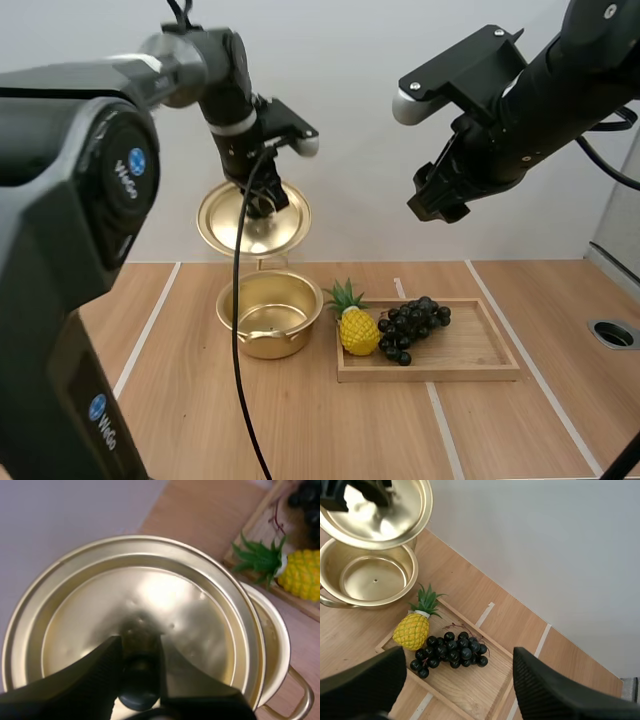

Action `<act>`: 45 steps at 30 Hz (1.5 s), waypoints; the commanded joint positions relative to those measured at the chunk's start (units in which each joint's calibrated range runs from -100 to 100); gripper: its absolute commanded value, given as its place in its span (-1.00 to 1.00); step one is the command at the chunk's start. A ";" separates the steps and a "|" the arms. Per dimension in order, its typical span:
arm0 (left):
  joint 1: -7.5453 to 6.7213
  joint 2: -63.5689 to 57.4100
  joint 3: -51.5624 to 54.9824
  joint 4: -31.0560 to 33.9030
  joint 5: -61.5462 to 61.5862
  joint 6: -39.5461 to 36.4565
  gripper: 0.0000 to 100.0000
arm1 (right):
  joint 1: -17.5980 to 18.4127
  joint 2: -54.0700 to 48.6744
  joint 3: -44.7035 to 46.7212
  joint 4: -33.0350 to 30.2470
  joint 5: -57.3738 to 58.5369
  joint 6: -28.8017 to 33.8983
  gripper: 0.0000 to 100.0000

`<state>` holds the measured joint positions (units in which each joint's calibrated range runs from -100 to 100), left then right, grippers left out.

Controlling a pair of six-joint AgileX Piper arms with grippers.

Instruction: Open the pot, put the grape inside, and close it

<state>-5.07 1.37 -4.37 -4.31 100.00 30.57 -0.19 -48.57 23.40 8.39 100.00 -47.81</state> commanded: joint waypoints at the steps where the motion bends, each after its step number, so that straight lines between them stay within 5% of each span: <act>1: 0.12 -6.50 -4.11 -0.12 0.00 -2.02 -1.00 | -0.17 -0.39 -0.39 0.51 0.00 -0.28 1.00; 16: 0.12 -26.74 -30.17 1.97 0.00 -15.53 -1.00 | -0.17 -0.39 -0.39 1.78 0.00 -0.28 1.00; 25: 0.12 -27.27 -47.73 10.76 -8.37 -28.91 -1.00 | -0.17 -0.39 -0.39 2.40 0.00 4.70 1.00; 31: 0.12 -27.27 -53.36 11.81 -21.50 -32.31 -1.00 | -0.17 -0.39 -0.39 2.40 0.00 17.26 1.00; 37: 0.12 -27.27 -53.49 11.81 -39.53 -31.89 -1.00 | -0.17 -0.39 -0.39 0.09 0.00 39.24 1.00; 45: 0.12 -27.41 -53.49 11.81 -45.00 -31.89 -1.00 | -0.17 0.06 -0.39 -21.37 0.00 67.84 1.00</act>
<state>-5.07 -25.82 -57.69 6.89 57.53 -0.76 -0.19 -48.57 23.40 -6.75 100.00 12.57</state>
